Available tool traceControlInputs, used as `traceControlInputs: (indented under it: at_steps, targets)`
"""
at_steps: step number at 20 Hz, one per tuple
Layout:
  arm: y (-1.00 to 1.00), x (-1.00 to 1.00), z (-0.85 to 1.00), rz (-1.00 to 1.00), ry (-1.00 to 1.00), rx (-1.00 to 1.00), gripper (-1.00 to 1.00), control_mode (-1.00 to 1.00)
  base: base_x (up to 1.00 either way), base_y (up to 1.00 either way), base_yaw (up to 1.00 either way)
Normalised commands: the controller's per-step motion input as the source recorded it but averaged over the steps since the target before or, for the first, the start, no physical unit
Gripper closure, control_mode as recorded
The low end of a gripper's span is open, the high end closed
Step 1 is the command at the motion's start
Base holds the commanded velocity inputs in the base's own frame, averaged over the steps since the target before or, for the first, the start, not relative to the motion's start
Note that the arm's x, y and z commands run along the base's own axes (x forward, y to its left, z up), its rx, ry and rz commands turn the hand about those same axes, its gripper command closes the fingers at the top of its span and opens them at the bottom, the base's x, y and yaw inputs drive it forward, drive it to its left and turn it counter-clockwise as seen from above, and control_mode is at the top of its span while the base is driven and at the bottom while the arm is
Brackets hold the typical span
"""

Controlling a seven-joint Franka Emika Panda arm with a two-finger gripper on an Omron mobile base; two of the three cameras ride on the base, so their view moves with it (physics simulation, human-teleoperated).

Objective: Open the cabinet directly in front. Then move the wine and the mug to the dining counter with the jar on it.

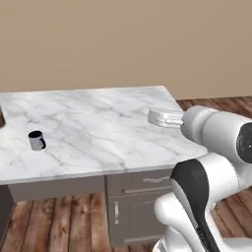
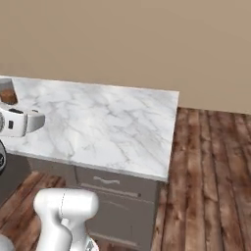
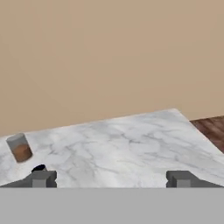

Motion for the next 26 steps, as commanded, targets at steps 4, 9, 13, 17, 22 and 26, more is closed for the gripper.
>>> traceControlInputs:
  at_steps: [4,9,13,17,22,26]
  targets:
    - [0.00,0.00,0.00,0.00,0.00,0.00,-1.00,1.00,-0.07,-0.23,-0.94]
    - [0.00,0.00,0.00,0.00,0.00,0.00,-1.00,1.00,0.00,0.00,-1.00]
    - [0.00,0.00,0.00,0.00,0.00,0.00,-1.00,1.00,0.00,0.00,-1.00]
    - [0.00,0.00,0.00,0.00,0.00,0.00,-1.00,1.00,0.00,0.00,-1.00]
    - [0.00,0.00,0.00,0.00,0.00,0.00,-1.00,1.00,0.00,0.00,-1.00]
    - [0.00,0.00,0.00,0.00,0.00,0.00,-1.00,1.00,0.00,0.00,-1.00]
